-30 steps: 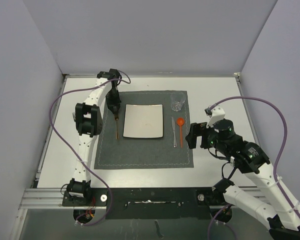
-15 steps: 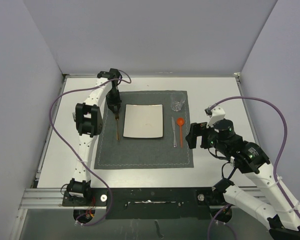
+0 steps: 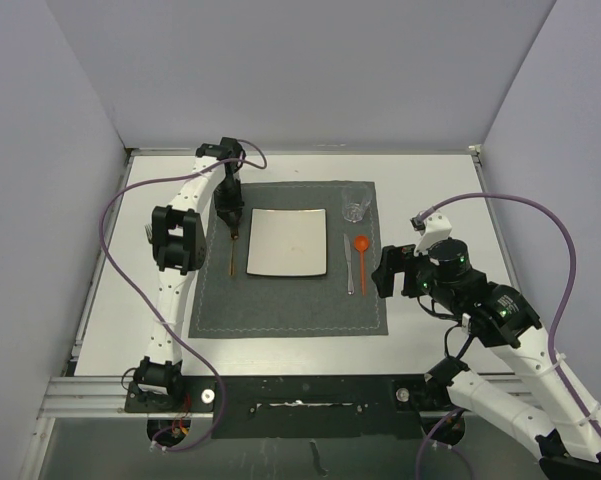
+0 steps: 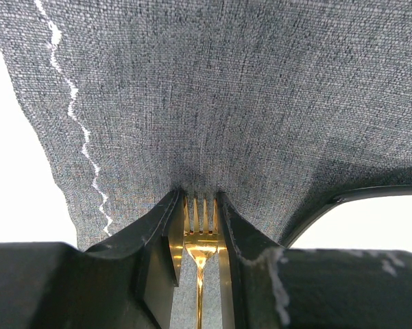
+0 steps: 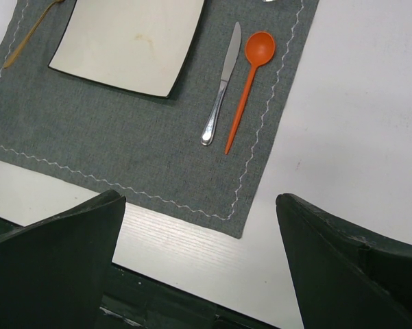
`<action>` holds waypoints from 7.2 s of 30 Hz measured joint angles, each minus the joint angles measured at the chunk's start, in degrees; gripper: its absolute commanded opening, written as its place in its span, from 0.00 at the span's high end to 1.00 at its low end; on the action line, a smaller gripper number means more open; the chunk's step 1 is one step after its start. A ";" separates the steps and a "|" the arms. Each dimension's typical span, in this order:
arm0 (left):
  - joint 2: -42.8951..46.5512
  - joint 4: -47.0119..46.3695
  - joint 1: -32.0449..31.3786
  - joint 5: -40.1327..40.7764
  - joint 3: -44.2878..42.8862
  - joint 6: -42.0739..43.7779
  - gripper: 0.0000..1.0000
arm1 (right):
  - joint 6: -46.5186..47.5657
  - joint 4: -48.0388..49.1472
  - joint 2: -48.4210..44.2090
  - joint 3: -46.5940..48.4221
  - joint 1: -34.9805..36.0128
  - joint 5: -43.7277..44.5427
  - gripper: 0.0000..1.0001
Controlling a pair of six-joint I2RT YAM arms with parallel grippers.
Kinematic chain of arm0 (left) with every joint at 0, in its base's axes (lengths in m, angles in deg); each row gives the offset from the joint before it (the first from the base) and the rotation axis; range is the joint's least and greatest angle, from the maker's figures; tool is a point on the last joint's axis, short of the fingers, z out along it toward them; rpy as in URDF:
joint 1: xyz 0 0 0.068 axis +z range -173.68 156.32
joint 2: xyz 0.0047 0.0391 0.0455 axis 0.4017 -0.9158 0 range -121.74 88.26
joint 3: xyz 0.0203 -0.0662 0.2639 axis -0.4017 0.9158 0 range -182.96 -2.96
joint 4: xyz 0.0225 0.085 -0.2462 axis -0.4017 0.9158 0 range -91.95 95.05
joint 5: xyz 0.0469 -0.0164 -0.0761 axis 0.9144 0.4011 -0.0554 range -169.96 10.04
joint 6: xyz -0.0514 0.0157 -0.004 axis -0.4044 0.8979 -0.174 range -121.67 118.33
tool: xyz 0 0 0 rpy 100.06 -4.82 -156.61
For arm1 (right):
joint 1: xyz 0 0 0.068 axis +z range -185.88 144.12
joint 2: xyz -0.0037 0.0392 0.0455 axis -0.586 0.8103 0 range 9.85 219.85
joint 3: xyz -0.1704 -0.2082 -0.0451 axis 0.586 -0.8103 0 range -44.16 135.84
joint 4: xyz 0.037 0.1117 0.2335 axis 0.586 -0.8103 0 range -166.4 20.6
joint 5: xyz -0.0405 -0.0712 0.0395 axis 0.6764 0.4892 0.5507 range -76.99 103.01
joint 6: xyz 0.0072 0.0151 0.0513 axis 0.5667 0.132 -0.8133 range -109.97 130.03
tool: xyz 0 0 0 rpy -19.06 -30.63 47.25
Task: Set the dinner table for one person
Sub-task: Adjust the fork on the napkin, then pick up the fork at the center of the board.
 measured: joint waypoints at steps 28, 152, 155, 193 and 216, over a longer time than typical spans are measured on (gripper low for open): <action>2.86 -4.11 0.07 -0.70 5.53 2.95 0.80 | -0.33 0.02 0.07 0.00 0.63 -0.02 0.02; 4.11 -11.61 7.04 -1.73 0.74 1.14 0.37 | 27.80 39.34 -23.17 -34.71 1.20 36.65 0.02; 9.31 -12.17 7.80 -3.02 3.02 1.07 0.35 | 33.55 48.70 -24.26 -41.13 0.07 31.58 0.02; 37.31 -29.03 15.93 -5.70 39.69 4.55 0.25 | 32.00 118.95 52.04 -44.85 -29.18 -7.45 0.02; 39.69 -30.77 17.07 -4.44 42.27 5.73 0.23 | 28.37 99.49 51.52 -35.82 -33.31 -9.05 0.02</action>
